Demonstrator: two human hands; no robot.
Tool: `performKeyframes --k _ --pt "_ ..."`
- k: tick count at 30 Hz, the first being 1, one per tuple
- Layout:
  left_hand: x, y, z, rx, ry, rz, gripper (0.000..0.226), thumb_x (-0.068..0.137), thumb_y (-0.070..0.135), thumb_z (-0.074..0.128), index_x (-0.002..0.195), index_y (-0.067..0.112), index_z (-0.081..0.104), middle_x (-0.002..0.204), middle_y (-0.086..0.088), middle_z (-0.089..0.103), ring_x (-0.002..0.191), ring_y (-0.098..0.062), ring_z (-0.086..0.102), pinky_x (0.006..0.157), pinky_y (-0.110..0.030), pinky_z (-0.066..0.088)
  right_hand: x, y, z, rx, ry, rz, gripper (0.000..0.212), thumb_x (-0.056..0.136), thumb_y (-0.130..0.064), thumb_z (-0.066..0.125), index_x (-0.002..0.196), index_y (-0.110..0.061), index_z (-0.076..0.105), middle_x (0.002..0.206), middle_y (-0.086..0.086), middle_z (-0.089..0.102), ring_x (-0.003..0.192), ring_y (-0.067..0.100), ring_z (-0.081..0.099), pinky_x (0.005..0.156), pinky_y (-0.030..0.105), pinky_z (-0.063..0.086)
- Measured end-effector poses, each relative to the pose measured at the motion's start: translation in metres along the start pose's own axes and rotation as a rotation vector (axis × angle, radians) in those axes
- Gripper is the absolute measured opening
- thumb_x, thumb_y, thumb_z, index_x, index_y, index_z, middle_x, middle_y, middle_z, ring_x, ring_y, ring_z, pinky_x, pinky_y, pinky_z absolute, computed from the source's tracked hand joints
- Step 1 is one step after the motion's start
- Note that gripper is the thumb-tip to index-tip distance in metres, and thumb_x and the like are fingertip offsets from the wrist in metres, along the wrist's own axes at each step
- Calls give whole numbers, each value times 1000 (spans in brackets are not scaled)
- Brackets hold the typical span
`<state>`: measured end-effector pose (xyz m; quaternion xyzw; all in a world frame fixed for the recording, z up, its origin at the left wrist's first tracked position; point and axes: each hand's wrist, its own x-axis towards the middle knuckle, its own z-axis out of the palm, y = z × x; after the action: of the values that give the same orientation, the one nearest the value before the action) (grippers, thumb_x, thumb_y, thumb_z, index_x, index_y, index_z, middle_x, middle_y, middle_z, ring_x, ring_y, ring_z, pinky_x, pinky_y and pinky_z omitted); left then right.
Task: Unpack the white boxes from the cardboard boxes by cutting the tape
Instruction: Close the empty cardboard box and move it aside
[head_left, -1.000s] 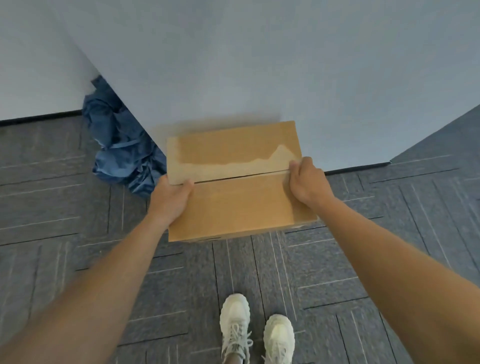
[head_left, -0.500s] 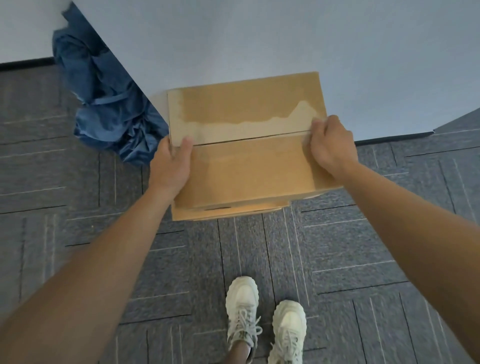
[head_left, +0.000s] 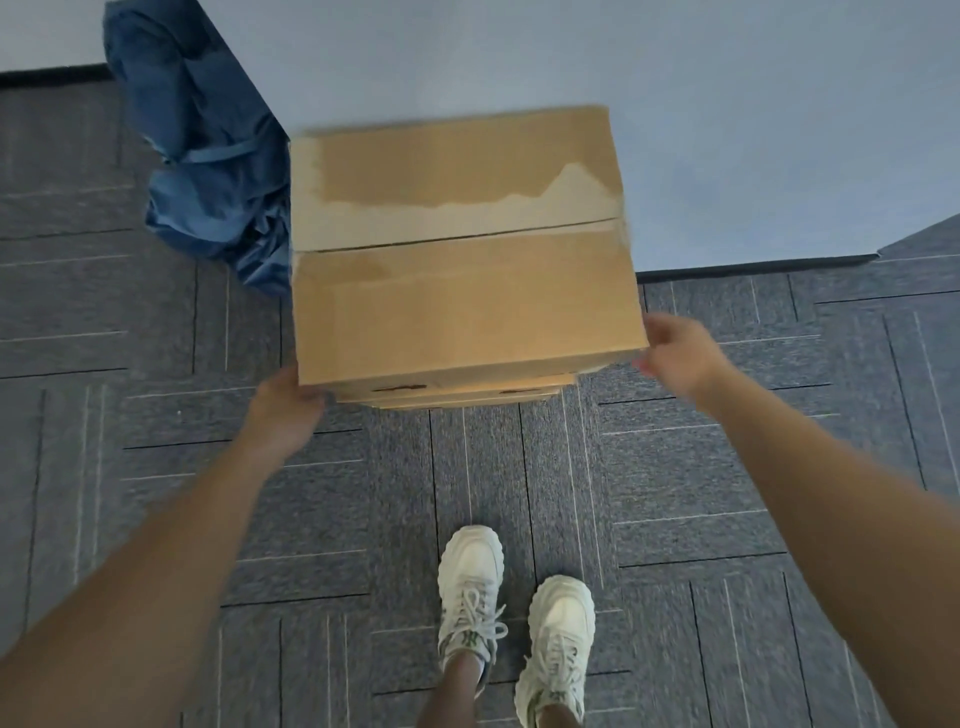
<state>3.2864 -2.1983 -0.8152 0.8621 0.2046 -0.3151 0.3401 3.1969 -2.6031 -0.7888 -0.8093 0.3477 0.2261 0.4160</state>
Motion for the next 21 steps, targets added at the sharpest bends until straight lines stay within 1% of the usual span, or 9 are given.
performKeyframes --k 2,4,6,7,9,12,14,17,21 --pt "1 -15 14 50 -78 -42 55 92 6 66 144 9 49 137 -10 59 106 -26 64 62 -29 48 1 16 19 -152 -116 -28 51 94 1 54 142 -14 48 113 2 62 53 7 53 44 18 46" --pt "0 -19 27 63 -30 -35 64 89 10 73 147 11 46 142 -9 56 103 -19 61 68 -29 53 6 21 40 -209 -158 -45 47 92 -13 65 137 -15 52 113 5 65 70 15 62 59 24 53" --pt "-2 -23 35 69 56 27 58 88 14 76 141 11 54 137 -11 59 113 -20 61 84 -30 54 10 22 58 -168 -78 -71 46 88 -21 73 130 -13 58 123 7 66 96 20 67 76 30 53" --pt "-2 -26 37 55 86 54 53 87 14 77 137 12 58 134 -11 62 117 -21 61 91 -33 53 13 23 65 -140 -23 -85 44 86 -22 76 126 -12 61 122 7 67 99 21 68 77 30 54" --pt "-2 -31 40 20 143 82 46 85 16 79 129 12 65 122 -9 68 114 -20 64 92 -34 53 14 24 78 -150 35 -123 41 84 -25 77 121 -13 65 115 5 70 90 17 68 72 26 55" --pt "0 -30 41 -11 226 108 31 83 18 81 111 9 69 104 -5 70 99 -19 67 88 -35 53 13 24 90 -246 97 -155 37 86 -31 74 117 -12 67 98 3 73 64 13 66 55 25 55" --pt "1 -29 38 -12 256 115 24 83 22 81 100 11 68 99 -2 69 90 -19 65 82 -35 52 14 23 93 -246 155 -144 31 88 -30 73 111 -9 70 87 4 72 56 15 64 52 29 57" --pt "3 -30 34 38 264 126 25 82 26 82 100 11 72 97 -1 72 85 -15 65 75 -30 49 16 25 93 -371 178 -184 28 90 -29 72 100 -4 73 67 1 65 49 12 59 48 22 50" --pt "2 -30 34 89 271 187 18 84 17 80 98 10 71 98 -8 75 90 -16 66 85 -27 46 26 30 94 -449 174 -155 45 86 -43 72 99 1 71 83 13 71 60 21 67 59 31 60"
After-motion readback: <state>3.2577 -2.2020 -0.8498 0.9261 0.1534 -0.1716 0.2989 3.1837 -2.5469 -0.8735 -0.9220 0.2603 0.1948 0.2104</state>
